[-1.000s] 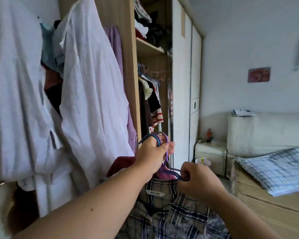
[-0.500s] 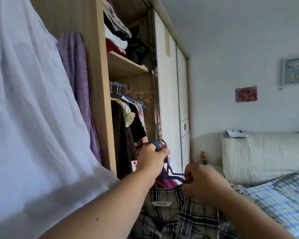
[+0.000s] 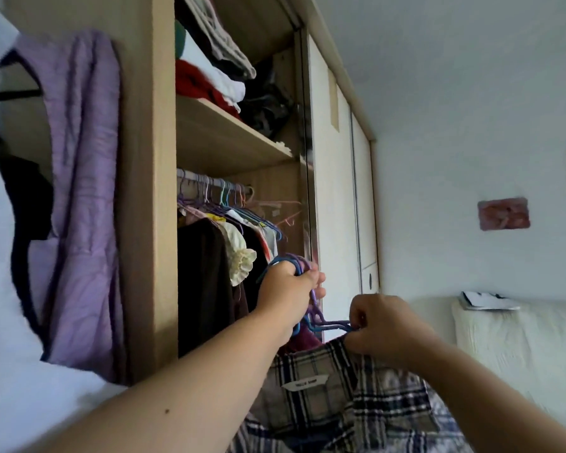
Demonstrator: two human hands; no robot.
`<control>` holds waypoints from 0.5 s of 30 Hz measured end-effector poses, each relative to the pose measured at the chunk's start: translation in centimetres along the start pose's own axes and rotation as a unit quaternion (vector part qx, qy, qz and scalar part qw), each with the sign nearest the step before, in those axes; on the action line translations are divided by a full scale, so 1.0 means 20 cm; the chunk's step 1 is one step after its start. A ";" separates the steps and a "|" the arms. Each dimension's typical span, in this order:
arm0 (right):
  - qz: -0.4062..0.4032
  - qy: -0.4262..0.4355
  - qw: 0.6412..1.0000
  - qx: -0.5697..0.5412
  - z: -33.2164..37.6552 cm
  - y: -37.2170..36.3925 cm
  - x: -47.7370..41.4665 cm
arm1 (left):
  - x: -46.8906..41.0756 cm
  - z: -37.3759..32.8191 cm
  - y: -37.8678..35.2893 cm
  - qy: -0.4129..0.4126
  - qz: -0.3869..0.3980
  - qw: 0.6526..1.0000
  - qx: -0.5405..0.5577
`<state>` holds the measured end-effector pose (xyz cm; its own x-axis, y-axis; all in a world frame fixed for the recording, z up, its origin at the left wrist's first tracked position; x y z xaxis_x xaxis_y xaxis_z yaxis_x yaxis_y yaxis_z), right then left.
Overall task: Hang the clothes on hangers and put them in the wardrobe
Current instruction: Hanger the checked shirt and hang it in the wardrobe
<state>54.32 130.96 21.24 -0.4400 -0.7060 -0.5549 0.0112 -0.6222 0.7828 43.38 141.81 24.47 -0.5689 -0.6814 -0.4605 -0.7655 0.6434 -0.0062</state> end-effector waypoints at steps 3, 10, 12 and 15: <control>-0.001 0.014 0.999 -0.030 -0.04 -0.04 -0.20 | -0.16 0.02 0.00 -0.003 -0.020 1.000 0.011; 0.012 0.078 0.994 -0.075 -0.11 -0.16 -0.58 | -0.46 0.07 0.03 -0.036 -0.089 0.994 -0.050; 0.021 0.105 0.989 -0.102 -0.13 -0.20 -0.69 | -0.52 0.07 0.03 -0.039 -0.109 0.991 -0.066; 0.023 0.163 0.978 -0.127 -0.17 -0.25 -0.86 | -0.61 0.07 0.02 -0.062 -0.150 0.982 -0.096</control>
<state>64.83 145.05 25.82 -0.1251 -0.7797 -0.6135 0.2643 -0.6222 0.7369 50.53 150.89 28.83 -0.2781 -0.7747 -0.5678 -0.9423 0.3347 0.0048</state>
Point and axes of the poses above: each hand's wrist, its own x-axis away from the middle knuckle, its own y-axis out of the back of the hand, z = x × y, the point moved 2 cm from there along -x, towards the middle knuckle, and after that the axes turned 1 degree about x, right-handed, at the moved point
